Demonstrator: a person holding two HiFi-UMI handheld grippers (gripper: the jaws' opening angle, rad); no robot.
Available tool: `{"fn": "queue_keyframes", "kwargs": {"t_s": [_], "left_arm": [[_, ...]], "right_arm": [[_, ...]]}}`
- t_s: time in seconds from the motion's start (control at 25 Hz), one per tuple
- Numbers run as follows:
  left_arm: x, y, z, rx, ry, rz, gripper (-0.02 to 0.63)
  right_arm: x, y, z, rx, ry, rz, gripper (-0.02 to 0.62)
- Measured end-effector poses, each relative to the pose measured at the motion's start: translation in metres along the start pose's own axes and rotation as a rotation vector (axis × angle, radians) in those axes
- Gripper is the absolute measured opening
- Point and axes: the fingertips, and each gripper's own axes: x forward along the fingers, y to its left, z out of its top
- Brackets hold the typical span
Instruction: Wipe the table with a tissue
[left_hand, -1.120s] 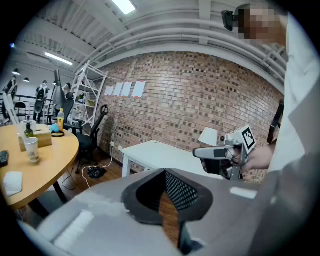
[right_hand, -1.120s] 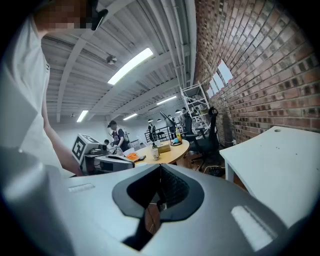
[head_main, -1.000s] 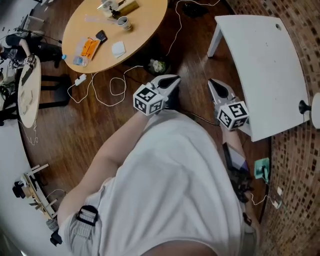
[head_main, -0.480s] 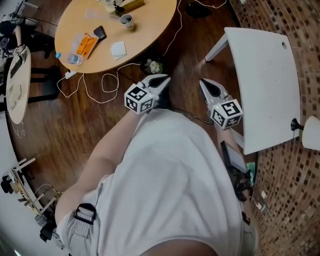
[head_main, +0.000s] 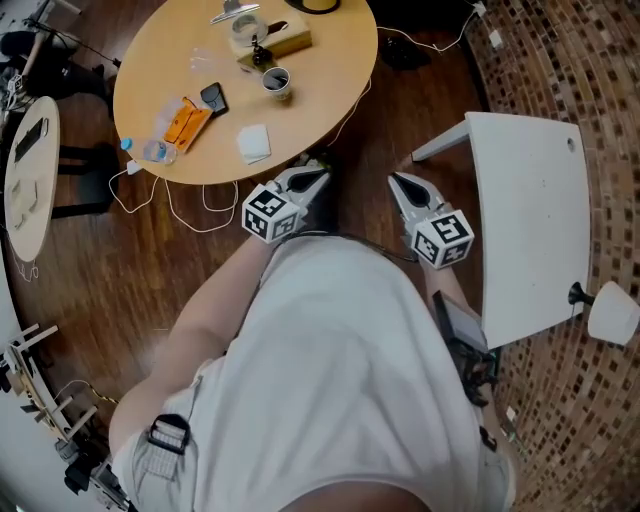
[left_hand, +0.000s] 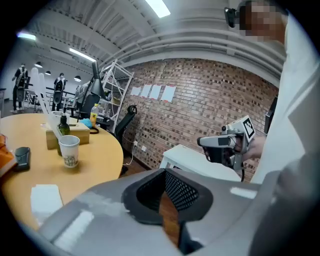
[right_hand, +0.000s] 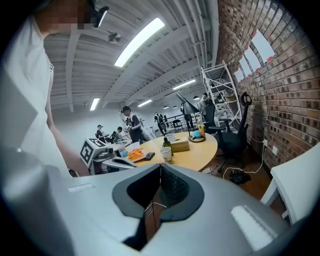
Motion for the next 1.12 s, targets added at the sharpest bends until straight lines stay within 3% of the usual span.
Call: {"fn": "queue_keyframes", "kwargs": {"t_s": [0.16,0.36,0.56,0.68,0.76,0.92,1.12], "left_arm": [[-0.018,0.046,0.013,-0.021,-0.024,0.034,0.005],[-0.046,0.101,-0.004,-0.01,0.041,0.113,0.005],[-0.069,0.163,-0.031,0.141,0.228,0.246,0.006],[-0.076,0.203,-0.044,0.212,0.353,0.287,0.006],[-0.076,0.222,-0.053,0.254,0.43,0.278,0.008],[-0.07,0.242,-0.07,0.323,0.584,0.213,0.12],[-0.066,0.256,-0.095,0.397,0.789,0.127,0.175]], "right_arm": [[0.041,0.001,0.022,-0.026,0.015,0.022,0.008],[0.084,0.008,0.039,-0.047,0.043,0.069,0.008],[0.105,0.008,0.037,-0.049,0.081,0.105,0.008],[0.108,0.005,0.038,-0.046,0.091,0.104,0.009],[0.106,0.0,0.037,-0.035,0.096,0.085,0.008],[0.096,-0.015,0.036,-0.011,0.09,0.034,0.009],[0.088,-0.025,0.032,0.015,0.09,-0.011,0.008]]}}
